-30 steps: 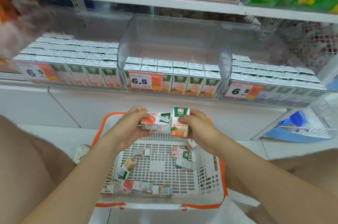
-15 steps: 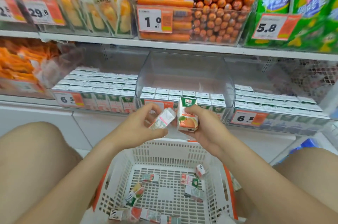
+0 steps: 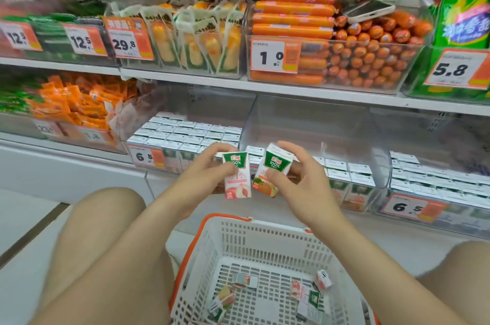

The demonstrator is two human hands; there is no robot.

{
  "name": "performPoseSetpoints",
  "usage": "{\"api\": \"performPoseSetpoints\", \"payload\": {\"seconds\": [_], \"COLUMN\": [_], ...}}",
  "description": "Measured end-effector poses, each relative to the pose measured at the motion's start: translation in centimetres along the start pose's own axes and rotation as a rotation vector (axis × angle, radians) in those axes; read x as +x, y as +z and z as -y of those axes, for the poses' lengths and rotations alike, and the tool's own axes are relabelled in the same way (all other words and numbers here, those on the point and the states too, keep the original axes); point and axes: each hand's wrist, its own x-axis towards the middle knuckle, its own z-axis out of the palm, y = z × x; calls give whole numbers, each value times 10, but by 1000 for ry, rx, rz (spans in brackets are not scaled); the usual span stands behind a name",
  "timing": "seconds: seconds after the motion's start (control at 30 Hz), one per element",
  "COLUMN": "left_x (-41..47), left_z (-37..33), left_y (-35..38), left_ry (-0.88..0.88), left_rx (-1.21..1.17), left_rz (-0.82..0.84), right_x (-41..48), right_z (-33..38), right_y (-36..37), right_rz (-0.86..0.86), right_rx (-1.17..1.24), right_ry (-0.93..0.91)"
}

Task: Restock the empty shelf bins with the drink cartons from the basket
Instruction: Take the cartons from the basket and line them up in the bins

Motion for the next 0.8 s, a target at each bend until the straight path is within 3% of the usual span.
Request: {"api": "performPoseSetpoints", "payload": {"seconds": [0.13,0.4,0.5,0.67,0.8], "left_x": [15,88,128,178,210], "left_z": [-9,-2,6,14,24], "left_y": [-35,-109,-133,-144,-147], "left_ry": [196,427,401,356,300], "left_rx": [284,579,735,799,942], "left_rz": [-154,-538,-566,-566,-532], "right_x": [17,75,104,154,175], "right_z": [7,14,7,-9,-24], "right_y": [27,80,87,91,90], "right_rz": [32,46,84,31,52], "right_rx": [-150,-495,-660,-1014,-1001], "right_ry": [-208,-564,-613,-741,-752]}}
